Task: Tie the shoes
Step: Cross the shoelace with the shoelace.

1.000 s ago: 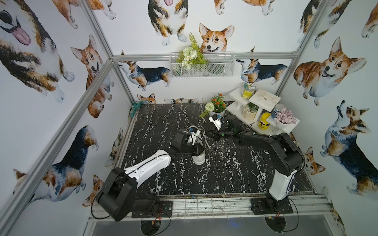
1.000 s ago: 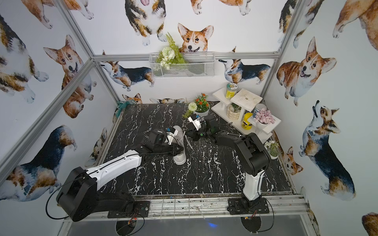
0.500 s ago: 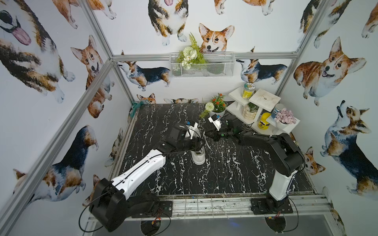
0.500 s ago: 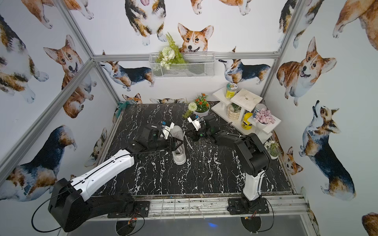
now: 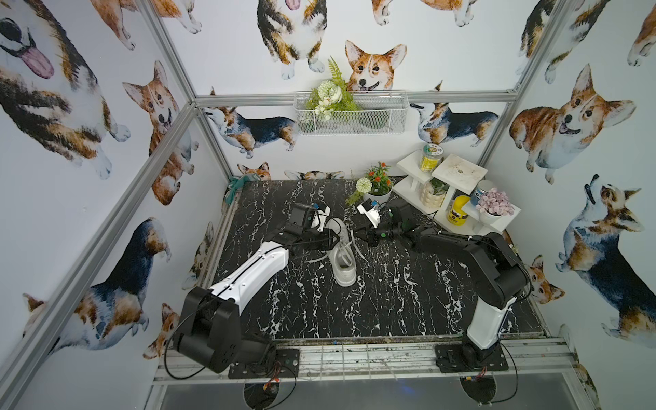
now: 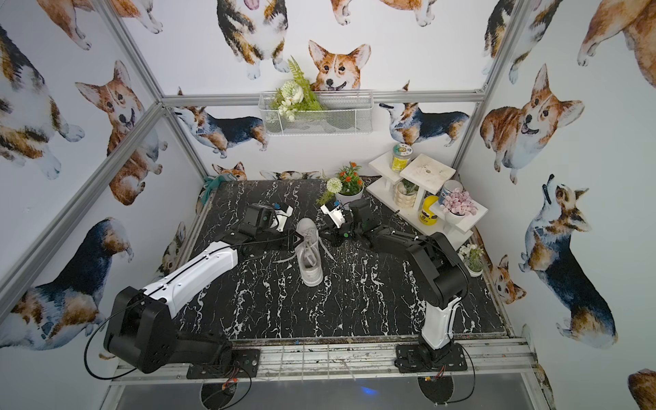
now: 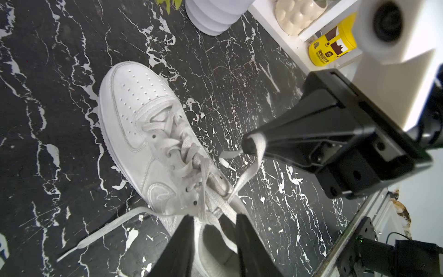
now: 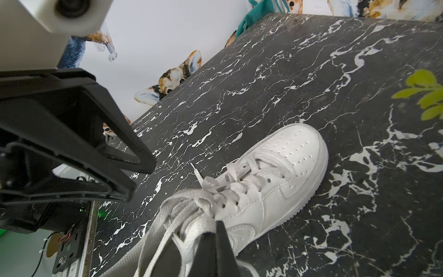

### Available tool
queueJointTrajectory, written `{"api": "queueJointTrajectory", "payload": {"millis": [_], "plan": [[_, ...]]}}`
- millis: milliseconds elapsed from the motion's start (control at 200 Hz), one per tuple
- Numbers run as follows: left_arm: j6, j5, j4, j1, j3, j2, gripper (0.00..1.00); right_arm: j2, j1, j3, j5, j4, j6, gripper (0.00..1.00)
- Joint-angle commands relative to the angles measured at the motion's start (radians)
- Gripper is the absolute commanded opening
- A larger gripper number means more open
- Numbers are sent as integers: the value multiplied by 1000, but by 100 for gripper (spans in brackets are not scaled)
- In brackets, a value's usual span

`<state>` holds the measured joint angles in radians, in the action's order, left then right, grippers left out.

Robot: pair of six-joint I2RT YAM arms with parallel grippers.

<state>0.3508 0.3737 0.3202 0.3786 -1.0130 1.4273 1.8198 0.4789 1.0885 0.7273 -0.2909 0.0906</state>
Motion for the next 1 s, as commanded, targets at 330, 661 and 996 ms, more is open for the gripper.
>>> {"api": "queueJointTrajectory", "payload": {"millis": [330,661,996], "plan": [[-36,45,-26,-4,-47,104,32,-4,20,12,-20,25,-28,0],[-32,71,-44,-3,-59,147,24,-16,23,10,-22,33,-34,0],[-35,85,-53,-3,-72,153,3,-34,34,4,-22,52,-50,0]]}}
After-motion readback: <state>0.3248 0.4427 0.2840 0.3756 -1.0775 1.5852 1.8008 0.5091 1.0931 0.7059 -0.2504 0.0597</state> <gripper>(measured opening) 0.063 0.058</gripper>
